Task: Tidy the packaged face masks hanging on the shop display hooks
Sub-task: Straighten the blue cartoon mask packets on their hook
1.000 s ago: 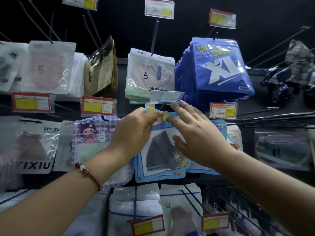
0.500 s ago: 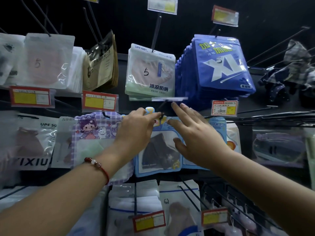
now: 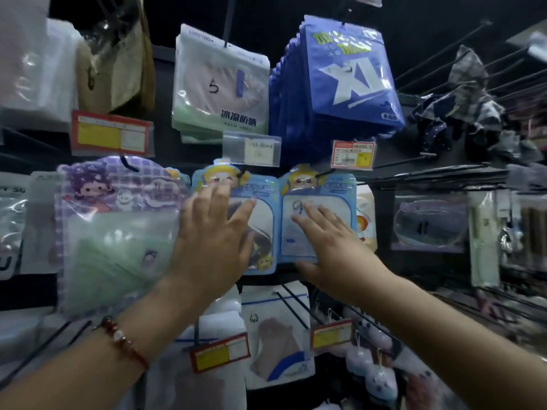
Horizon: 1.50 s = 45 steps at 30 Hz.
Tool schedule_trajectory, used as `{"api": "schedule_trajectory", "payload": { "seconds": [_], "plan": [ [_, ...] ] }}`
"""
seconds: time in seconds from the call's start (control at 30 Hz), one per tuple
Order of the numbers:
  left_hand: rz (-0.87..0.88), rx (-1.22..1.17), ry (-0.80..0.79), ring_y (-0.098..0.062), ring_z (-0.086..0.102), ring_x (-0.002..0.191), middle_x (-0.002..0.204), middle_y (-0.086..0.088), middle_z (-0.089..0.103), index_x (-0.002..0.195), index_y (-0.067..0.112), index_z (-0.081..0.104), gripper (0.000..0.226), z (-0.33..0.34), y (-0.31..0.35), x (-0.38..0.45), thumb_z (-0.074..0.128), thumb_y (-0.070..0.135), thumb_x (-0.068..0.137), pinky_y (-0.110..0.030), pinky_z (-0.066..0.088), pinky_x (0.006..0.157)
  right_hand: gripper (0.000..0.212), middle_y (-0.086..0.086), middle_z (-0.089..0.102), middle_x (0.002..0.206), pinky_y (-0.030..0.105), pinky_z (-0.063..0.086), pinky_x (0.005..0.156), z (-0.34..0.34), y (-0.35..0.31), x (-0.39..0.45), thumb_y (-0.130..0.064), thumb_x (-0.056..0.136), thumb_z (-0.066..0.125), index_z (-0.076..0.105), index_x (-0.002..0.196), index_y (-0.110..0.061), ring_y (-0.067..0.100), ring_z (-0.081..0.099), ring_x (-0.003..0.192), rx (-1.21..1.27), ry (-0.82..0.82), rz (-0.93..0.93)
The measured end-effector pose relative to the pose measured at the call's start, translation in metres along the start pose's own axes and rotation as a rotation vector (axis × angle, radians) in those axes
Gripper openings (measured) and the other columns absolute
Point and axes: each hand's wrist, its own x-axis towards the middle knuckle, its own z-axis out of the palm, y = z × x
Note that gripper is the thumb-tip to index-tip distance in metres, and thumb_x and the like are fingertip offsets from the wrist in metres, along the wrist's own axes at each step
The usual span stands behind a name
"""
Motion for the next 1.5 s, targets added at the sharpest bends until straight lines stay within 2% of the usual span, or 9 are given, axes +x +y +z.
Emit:
{"api": "schedule_trajectory", "payload": {
  "seconds": [0.23, 0.37, 0.57, 0.7, 0.77, 0.97, 1.13, 1.33, 1.5],
  "plan": [
    [0.071, -0.055, -0.186, -0.038, 0.036, 0.141, 0.151, -0.018, 0.042, 0.143, 0.019, 0.052, 0.058, 0.008, 0.06, -0.003, 0.046, 0.045, 0.092, -0.054, 0.022, 0.117, 0.08, -0.003, -0.007, 0.164, 0.03, -0.007, 0.115, 0.005, 0.042, -0.017, -0.045, 0.094, 0.055, 0.005, 0.155, -0.033, 0.017, -0.008, 0.15, 0.014, -0.093, 0.072],
    [0.052, -0.034, -0.267, -0.041, 0.041, 0.138, 0.15, -0.021, 0.045, 0.143, 0.019, 0.053, 0.062, 0.02, 0.076, 0.004, 0.045, 0.048, 0.09, -0.058, 0.032, 0.114, 0.082, -0.004, -0.006, 0.165, 0.033, -0.003, 0.118, 0.005, 0.06, -0.017, -0.045, 0.094, 0.056, 0.006, 0.156, -0.031, 0.019, -0.008, 0.151, 0.057, -0.122, 0.095],
    [0.07, 0.058, -0.271, -0.046, 0.046, 0.132, 0.146, -0.025, 0.048, 0.138, 0.014, 0.059, 0.062, 0.038, 0.094, 0.012, 0.051, 0.047, 0.085, -0.059, 0.037, 0.109, 0.078, 0.001, 0.012, 0.163, 0.037, 0.014, 0.119, 0.01, 0.096, -0.017, -0.039, 0.091, 0.063, 0.018, 0.154, -0.026, 0.023, 0.013, 0.149, 0.108, -0.119, 0.079],
    [0.068, 0.176, -0.327, -0.044, 0.037, 0.14, 0.152, -0.022, 0.041, 0.145, 0.019, 0.05, 0.065, 0.048, 0.104, 0.013, 0.054, 0.052, 0.09, -0.057, 0.031, 0.113, 0.071, -0.003, 0.038, 0.149, 0.032, 0.038, 0.105, 0.019, 0.116, -0.01, -0.033, 0.09, 0.064, 0.028, 0.151, -0.025, 0.019, 0.043, 0.13, 0.354, -0.063, 0.154],
    [0.046, 0.225, -0.364, -0.042, 0.03, 0.144, 0.157, -0.02, 0.033, 0.151, 0.021, 0.041, 0.073, 0.053, 0.11, 0.009, 0.055, 0.057, 0.089, -0.056, 0.025, 0.117, 0.066, -0.011, 0.052, 0.122, 0.026, 0.052, 0.079, 0.026, 0.122, -0.004, -0.028, 0.09, 0.065, 0.032, 0.147, -0.027, 0.007, 0.057, 0.098, 0.657, -0.024, 0.278],
    [0.022, 0.265, -0.369, -0.044, 0.032, 0.142, 0.158, -0.023, 0.03, 0.153, 0.02, 0.037, 0.092, 0.067, 0.121, -0.006, 0.073, 0.057, 0.078, -0.06, 0.028, 0.115, 0.057, -0.006, 0.059, 0.101, 0.026, 0.047, 0.062, 0.054, 0.139, 0.014, -0.022, 0.089, 0.066, 0.041, 0.14, -0.021, 0.008, 0.059, 0.084, 0.979, 0.089, 0.405],
    [0.021, 0.226, -0.331, -0.044, 0.045, 0.131, 0.15, -0.024, 0.04, 0.15, 0.019, 0.041, 0.096, 0.071, 0.116, -0.001, 0.085, 0.044, 0.069, -0.056, 0.036, 0.109, 0.035, 0.004, 0.067, 0.098, 0.041, 0.059, 0.079, 0.06, 0.14, 0.014, -0.019, 0.088, 0.07, 0.053, 0.118, -0.022, 0.016, 0.068, 0.086, 1.109, 0.066, 0.383],
    [0.031, 0.133, -0.299, -0.04, 0.056, 0.115, 0.138, -0.023, 0.052, 0.149, 0.017, 0.043, 0.085, 0.07, 0.107, 0.007, 0.081, 0.043, 0.077, -0.051, 0.048, 0.093, 0.011, 0.005, 0.074, 0.094, 0.047, 0.059, 0.082, 0.058, 0.138, 0.017, -0.015, 0.086, 0.069, 0.066, 0.096, -0.016, 0.022, 0.072, 0.087, 1.291, -0.001, 0.297],
    [0.071, 0.093, -0.28, -0.034, 0.056, 0.119, 0.141, -0.019, 0.051, 0.151, 0.017, 0.041, 0.071, 0.063, 0.11, 0.0, 0.058, 0.049, 0.089, -0.047, 0.049, 0.095, 0.018, 0.007, 0.072, 0.096, 0.031, 0.054, 0.069, 0.051, 0.139, 0.015, -0.024, 0.086, 0.069, 0.064, 0.1, -0.013, 0.022, 0.07, 0.085, 1.352, 0.002, 0.284]
  ]
}}
